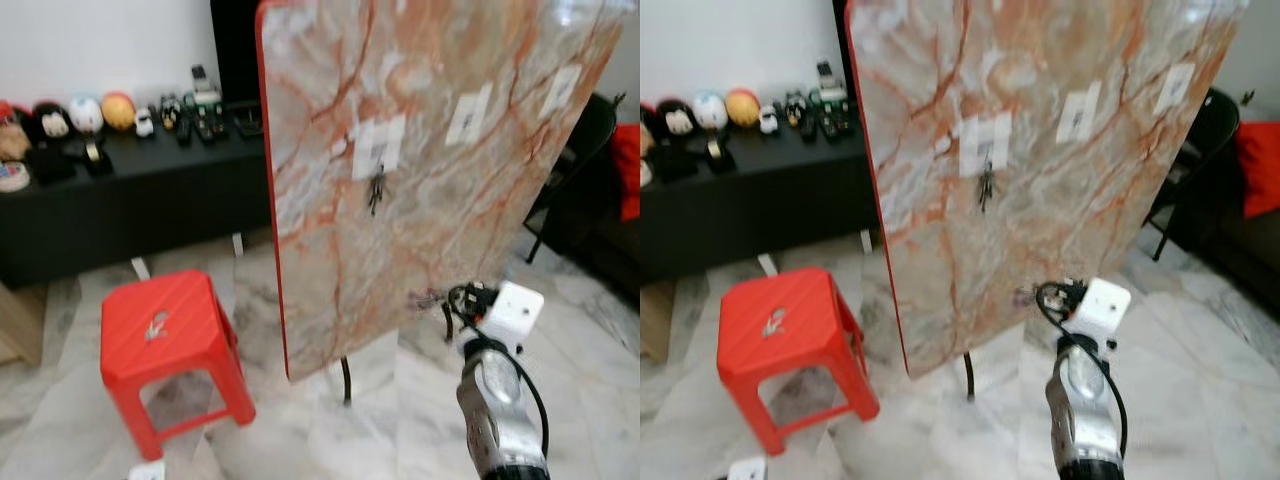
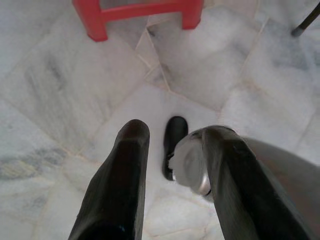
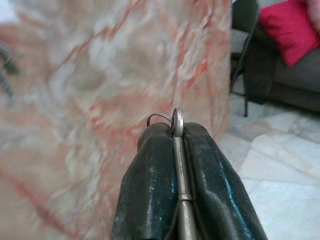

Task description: Hang keys on a hook

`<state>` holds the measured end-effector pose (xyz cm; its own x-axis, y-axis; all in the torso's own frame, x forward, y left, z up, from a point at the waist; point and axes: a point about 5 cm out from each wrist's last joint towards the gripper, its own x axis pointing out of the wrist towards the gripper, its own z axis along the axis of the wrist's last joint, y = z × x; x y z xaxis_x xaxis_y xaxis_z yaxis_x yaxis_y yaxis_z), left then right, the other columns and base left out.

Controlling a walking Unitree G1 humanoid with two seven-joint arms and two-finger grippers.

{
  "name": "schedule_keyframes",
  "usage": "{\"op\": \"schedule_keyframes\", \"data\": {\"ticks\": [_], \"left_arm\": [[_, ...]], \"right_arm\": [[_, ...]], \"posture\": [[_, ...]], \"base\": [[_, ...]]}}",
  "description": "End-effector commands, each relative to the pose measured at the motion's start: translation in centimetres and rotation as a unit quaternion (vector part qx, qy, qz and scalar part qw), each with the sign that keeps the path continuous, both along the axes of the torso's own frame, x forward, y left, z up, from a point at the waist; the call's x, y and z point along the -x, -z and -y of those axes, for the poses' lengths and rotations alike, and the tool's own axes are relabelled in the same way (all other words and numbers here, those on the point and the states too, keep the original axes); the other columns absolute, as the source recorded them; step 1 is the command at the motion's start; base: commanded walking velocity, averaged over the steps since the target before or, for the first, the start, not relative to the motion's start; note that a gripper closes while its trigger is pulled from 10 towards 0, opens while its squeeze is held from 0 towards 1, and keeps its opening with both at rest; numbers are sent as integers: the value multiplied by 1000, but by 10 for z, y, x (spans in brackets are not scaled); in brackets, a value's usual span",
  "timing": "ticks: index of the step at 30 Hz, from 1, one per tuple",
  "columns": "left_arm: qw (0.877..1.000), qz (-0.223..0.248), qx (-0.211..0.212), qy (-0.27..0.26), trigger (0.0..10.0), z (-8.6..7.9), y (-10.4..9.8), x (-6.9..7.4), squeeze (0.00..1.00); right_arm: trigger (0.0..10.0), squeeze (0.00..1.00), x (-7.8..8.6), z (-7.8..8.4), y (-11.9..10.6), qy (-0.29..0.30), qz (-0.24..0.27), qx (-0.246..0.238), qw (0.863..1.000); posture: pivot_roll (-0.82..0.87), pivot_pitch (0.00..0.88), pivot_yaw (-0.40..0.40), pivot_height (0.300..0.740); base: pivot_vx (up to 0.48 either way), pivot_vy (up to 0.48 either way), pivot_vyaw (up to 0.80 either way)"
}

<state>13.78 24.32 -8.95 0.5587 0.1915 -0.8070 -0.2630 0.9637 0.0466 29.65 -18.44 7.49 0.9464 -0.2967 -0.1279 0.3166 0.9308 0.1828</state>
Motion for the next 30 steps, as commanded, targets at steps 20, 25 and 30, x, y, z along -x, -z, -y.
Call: {"op": "schedule_keyframes", "data": {"ticks": [20, 25, 30], "left_arm": [[1000, -21, 5, -16, 10000, -6, 4, 17, 0], [999, -28, 8, -14, 10000, -3, 7, 22, 0], [999, -31, 12, -9, 10000, 1, 8, 23, 0]], "right_arm": [[10000, 0, -4, 5, -8, 20, 16, -4, 1000], [10000, 0, -5, 6, -8, 25, 16, -4, 1000], [10000, 0, -5, 6, -8, 25, 16, -4, 1000]], "posture": [[47, 0, -71, 714], [48, 0, -72, 714], [47, 0, -72, 714]], "base": [[250, 0, 0], [101, 0, 0], [0, 0, 0]]}}
